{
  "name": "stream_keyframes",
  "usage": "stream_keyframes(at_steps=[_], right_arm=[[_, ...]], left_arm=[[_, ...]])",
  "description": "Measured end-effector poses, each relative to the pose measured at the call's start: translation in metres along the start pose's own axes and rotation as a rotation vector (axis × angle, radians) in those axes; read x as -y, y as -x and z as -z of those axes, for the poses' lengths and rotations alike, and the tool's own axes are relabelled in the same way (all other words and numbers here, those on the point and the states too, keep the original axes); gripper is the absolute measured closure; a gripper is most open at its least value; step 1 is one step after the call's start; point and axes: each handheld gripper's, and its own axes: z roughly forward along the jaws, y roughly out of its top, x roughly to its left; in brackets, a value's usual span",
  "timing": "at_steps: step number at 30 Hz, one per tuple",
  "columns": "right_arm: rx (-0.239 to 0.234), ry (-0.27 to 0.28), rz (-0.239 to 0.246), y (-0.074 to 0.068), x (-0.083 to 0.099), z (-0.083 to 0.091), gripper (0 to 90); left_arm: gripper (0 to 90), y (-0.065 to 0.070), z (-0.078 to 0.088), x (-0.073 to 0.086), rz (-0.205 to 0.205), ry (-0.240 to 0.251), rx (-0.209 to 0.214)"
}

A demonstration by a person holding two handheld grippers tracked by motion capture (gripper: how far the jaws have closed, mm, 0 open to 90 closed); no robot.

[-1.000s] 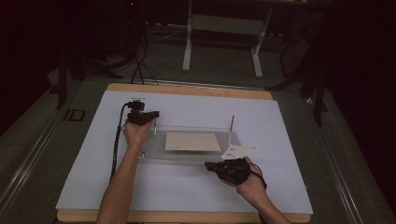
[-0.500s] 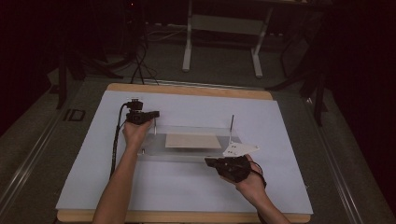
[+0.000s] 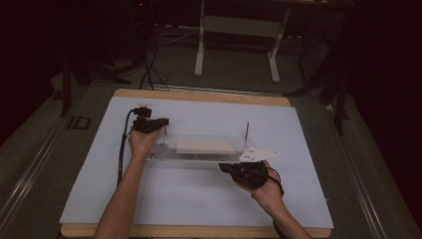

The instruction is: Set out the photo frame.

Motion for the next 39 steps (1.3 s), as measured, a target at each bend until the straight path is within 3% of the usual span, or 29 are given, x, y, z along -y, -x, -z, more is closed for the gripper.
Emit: stream_keyframes(at_steps=[12, 23, 28, 39], right_arm=[[0.014, 0.026, -0.007, 0.007, -0.014, 0.001, 90.0], [0.017, 0.038, -0.022, 0.014, -0.025, 0.000, 90.0], [0.022, 0.044, -0.023, 0.017, -0.029, 0.000, 90.0], [0.035, 0.056, -0.032, 0.025, -0.042, -0.001, 90.0]], left_arm=[[65.3, 0.007, 0.027, -0.003, -0.090, 0.050, 0.045], [63.9, 0.010, 0.053, 0.008, -0.135, 0.122, 0.079], [63.3, 0.011, 0.066, 0.012, -0.163, 0.151, 0.075], [61.8, 0.006, 0.081, 0.028, -0.189, 0.164, 0.086]])
